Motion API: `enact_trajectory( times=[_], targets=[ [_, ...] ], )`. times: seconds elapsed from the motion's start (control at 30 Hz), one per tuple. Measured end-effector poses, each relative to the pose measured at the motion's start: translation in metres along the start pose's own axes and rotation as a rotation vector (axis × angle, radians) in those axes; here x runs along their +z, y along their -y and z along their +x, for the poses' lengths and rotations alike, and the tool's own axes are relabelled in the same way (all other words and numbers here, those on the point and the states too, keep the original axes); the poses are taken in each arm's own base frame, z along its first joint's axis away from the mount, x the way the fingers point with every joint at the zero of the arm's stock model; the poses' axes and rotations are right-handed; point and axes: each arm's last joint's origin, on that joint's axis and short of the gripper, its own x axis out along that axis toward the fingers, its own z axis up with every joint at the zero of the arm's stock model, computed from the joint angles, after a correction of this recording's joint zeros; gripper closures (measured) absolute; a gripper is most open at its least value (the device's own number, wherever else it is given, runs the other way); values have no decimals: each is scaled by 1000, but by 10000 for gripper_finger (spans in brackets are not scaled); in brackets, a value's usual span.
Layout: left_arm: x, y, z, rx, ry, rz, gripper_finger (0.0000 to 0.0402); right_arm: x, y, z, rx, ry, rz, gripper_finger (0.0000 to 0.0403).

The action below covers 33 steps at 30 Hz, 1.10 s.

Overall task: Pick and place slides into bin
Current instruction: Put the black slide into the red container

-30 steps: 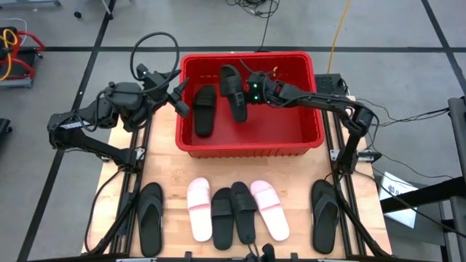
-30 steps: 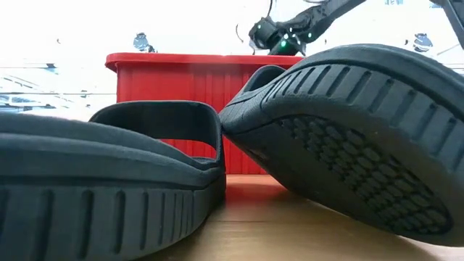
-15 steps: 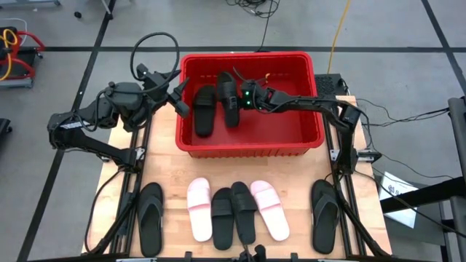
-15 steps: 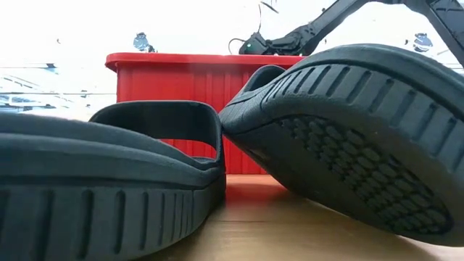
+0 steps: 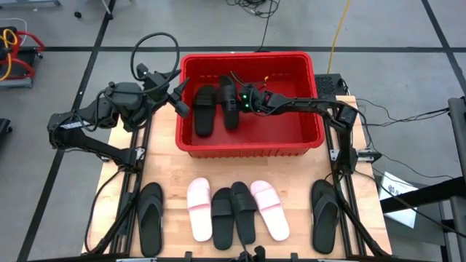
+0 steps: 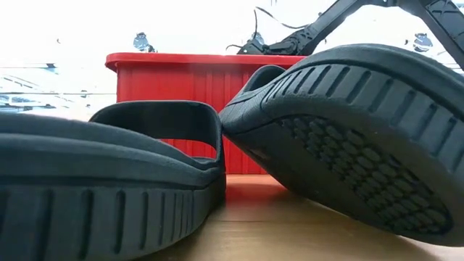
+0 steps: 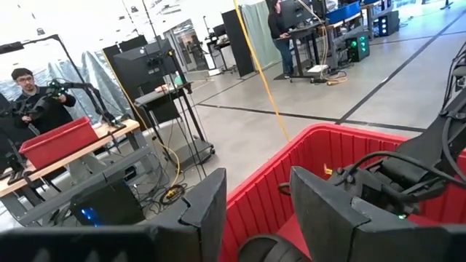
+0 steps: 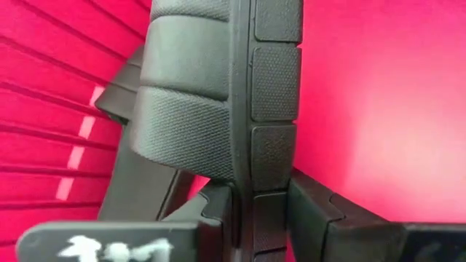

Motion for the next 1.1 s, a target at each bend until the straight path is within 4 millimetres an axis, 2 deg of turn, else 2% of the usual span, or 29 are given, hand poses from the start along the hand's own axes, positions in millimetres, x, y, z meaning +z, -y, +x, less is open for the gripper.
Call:
enact_trajectory(
  times=[0.23,0.57,0.87,1.1],
  targets=[
    [0,0,0,0,0,1,243,-6,6,1,-30,-31,0,323],
    [0,0,0,0,0,2,243,-20,19,7,14,-44,81,319],
    [0,0,0,0,0,2,243,-19,16,8,86,-49,15,316],
    [0,0,0,0,0,2,243,-21,15,9,103,-70,7,296]
  ],
)
